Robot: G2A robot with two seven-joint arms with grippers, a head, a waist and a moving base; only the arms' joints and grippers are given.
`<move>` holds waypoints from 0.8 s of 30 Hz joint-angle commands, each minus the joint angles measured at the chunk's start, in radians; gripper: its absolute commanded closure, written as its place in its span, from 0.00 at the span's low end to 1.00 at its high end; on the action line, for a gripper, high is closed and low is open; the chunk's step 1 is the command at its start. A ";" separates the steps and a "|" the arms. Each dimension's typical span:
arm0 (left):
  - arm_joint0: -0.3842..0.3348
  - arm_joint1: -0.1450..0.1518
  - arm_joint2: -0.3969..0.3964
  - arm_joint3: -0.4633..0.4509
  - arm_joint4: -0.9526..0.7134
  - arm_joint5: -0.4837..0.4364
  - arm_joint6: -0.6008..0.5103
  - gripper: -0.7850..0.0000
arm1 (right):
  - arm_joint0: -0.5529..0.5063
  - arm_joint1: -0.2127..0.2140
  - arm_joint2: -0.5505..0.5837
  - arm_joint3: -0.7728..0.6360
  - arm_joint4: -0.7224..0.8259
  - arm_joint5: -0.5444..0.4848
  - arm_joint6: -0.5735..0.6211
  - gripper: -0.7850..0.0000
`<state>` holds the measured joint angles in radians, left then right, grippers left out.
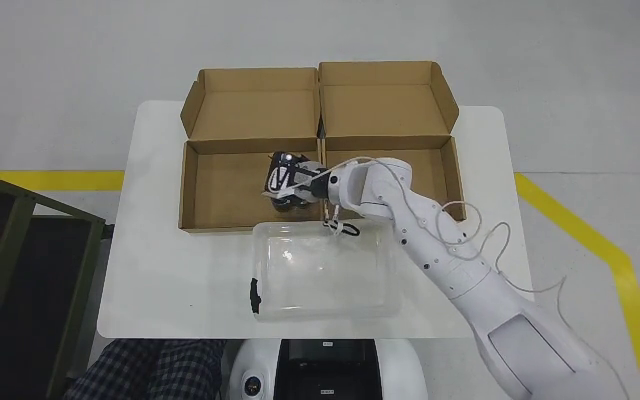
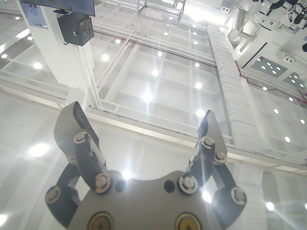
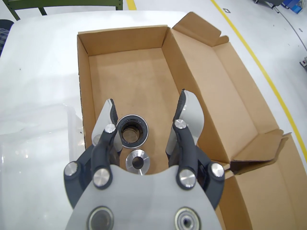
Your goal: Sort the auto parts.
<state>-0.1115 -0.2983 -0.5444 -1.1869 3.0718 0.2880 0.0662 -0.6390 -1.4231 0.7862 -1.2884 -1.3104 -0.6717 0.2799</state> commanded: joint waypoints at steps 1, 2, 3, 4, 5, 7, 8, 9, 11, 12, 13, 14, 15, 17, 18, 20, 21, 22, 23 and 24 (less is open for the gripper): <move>0.000 0.000 0.000 0.000 0.000 0.000 0.000 0.00 | -0.018 0.009 0.028 -0.049 0.000 -0.004 0.013 0.38; 0.000 0.000 0.000 0.000 0.000 0.000 0.000 0.00 | -0.030 0.014 0.042 -0.075 0.002 -0.008 0.020 0.37; 0.000 0.000 0.000 0.000 0.000 0.000 0.000 0.00 | -0.041 0.020 0.057 -0.103 0.001 -0.011 0.029 0.36; 0.000 0.000 0.000 0.000 0.000 0.000 0.000 0.00 | -0.056 0.025 0.073 -0.131 0.005 -0.013 0.034 0.35; 0.000 0.000 0.000 0.000 0.000 0.000 0.000 0.00 | -0.070 0.030 0.090 -0.158 0.008 -0.017 0.041 0.34; 0.000 0.000 0.000 0.000 0.000 0.000 0.000 0.00 | -0.099 0.041 0.122 -0.215 0.004 -0.022 0.060 0.29; 0.000 0.000 0.000 0.000 0.000 0.000 0.000 0.00 | -0.113 0.047 0.138 -0.242 -0.002 -0.025 0.071 0.27; 0.000 0.000 0.000 0.000 0.000 0.000 0.000 0.00 | -0.129 0.052 0.155 -0.267 -0.002 -0.026 0.077 0.26; 0.000 0.000 0.000 0.000 0.000 0.000 0.000 0.00 | -0.160 0.062 0.189 -0.311 0.002 -0.033 0.089 0.22; 0.000 0.000 0.000 0.000 0.000 0.000 0.000 0.00 | -0.176 0.067 0.208 -0.334 0.004 -0.030 0.092 0.20; 0.000 0.000 0.000 0.000 0.000 0.000 0.000 0.00 | -0.193 0.072 0.227 -0.355 0.008 -0.029 0.094 0.20; 0.000 0.000 0.000 0.000 0.000 0.000 0.000 0.00 | -0.211 0.078 0.247 -0.375 0.010 -0.030 0.097 0.20; 0.000 0.000 0.000 0.000 0.000 0.000 0.000 0.00 | -0.231 0.083 0.269 -0.393 0.016 -0.027 0.098 0.20; 0.000 0.000 0.000 0.000 0.000 0.000 0.000 0.00 | -0.278 0.093 0.315 -0.432 0.028 -0.025 0.095 0.18; 0.000 0.000 0.000 0.000 0.000 0.000 0.000 0.00 | -0.303 0.099 0.340 -0.452 0.031 -0.024 0.094 0.18; 0.000 0.000 0.000 0.000 0.000 0.000 0.000 0.00 | -0.360 0.111 0.393 -0.492 0.026 -0.021 0.097 0.14; 0.000 0.000 0.000 0.000 0.000 0.000 0.000 0.00 | -0.389 0.117 0.419 -0.511 0.024 -0.019 0.094 0.11; 0.000 0.000 0.000 0.000 0.000 0.000 0.000 0.00 | -0.419 0.122 0.442 -0.527 0.021 -0.018 0.090 0.08; 0.000 0.000 0.000 0.000 0.000 0.000 0.000 0.00 | -0.448 0.128 0.465 -0.541 0.015 -0.017 0.085 0.02; 0.000 0.000 0.000 0.000 0.000 0.000 0.000 0.00 | -0.477 0.132 0.488 -0.552 0.016 -0.013 0.076 0.00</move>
<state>-0.1115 -0.2983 -0.5444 -1.1869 3.0718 0.2880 0.0662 -1.0863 -1.2950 1.2508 -1.8308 -1.2941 -0.6878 0.3635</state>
